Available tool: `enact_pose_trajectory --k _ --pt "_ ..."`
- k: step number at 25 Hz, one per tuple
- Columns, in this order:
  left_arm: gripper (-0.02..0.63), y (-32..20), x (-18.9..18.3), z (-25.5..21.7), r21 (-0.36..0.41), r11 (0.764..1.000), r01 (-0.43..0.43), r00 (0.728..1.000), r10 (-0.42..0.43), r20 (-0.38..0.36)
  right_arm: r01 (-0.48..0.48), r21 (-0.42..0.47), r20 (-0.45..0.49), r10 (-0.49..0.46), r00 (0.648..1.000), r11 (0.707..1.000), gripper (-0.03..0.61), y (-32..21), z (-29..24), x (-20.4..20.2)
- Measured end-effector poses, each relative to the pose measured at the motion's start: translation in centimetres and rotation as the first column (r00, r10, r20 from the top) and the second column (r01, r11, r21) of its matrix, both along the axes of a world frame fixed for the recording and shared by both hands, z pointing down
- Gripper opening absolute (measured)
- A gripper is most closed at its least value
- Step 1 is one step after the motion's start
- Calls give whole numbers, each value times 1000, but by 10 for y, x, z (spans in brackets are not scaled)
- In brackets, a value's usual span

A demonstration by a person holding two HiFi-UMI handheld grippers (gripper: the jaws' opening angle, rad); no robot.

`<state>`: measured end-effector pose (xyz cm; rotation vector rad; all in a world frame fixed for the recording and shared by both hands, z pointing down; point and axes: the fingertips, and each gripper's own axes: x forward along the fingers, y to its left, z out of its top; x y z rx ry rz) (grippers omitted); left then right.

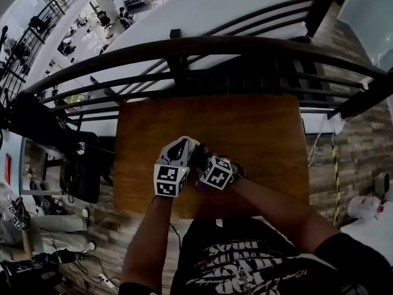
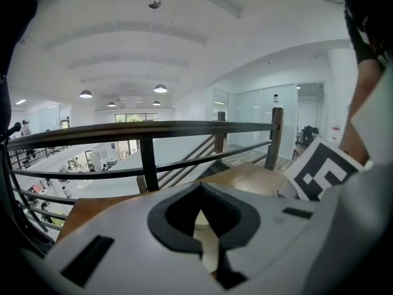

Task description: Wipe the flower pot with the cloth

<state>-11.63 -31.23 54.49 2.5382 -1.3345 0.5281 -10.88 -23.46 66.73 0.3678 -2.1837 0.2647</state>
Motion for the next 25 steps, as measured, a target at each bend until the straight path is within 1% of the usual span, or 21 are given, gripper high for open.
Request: enact_pose_trajectory --k 3,6,9,11,14,16,18,19,22,25 --pt "-2 2 0 4 10 1000 -11 1000 11 7 31 -9 25 -31 999 999 83 14 2 -18" --pt "-2 2 2 2 7 1000 -19 1000 19 2 72 6 41 -72 997 997 83 21 -1 -34" --pt "-2 4 1 2 0 1000 -29 1000 29 -1 82 15 72 -82 994 997 83 24 -6 -45" --pt "-2 5 1 4 -3 999 -46 999 46 -3 75 17 66 -76 995 997 83 23 -3 -43" --pt "-2 6 3 4 -1 998 -65 998 65 -9 28 5 36 -28 999 1000 83 17 4 -20" --pt "-2 5 4 4 2 997 -71 997 71 -12 -48 1 29 48 998 999 83 6 6 1" --pt "-2 5 4 4 6 997 -73 997 73 -14 -127 2 33 127 991 992 83 -7 4 20" --pt "-2 5 6 4 7 997 -73 997 74 -15 -151 9 34 150 988 989 83 -14 3 28" --pt "-2 4 13 5 11 997 -77 997 77 -21 -176 51 20 176 984 983 83 -37 -3 45" --pt "-2 6 12 3 15 996 -86 996 86 -34 -184 92 -3 185 983 979 83 -60 -11 45"
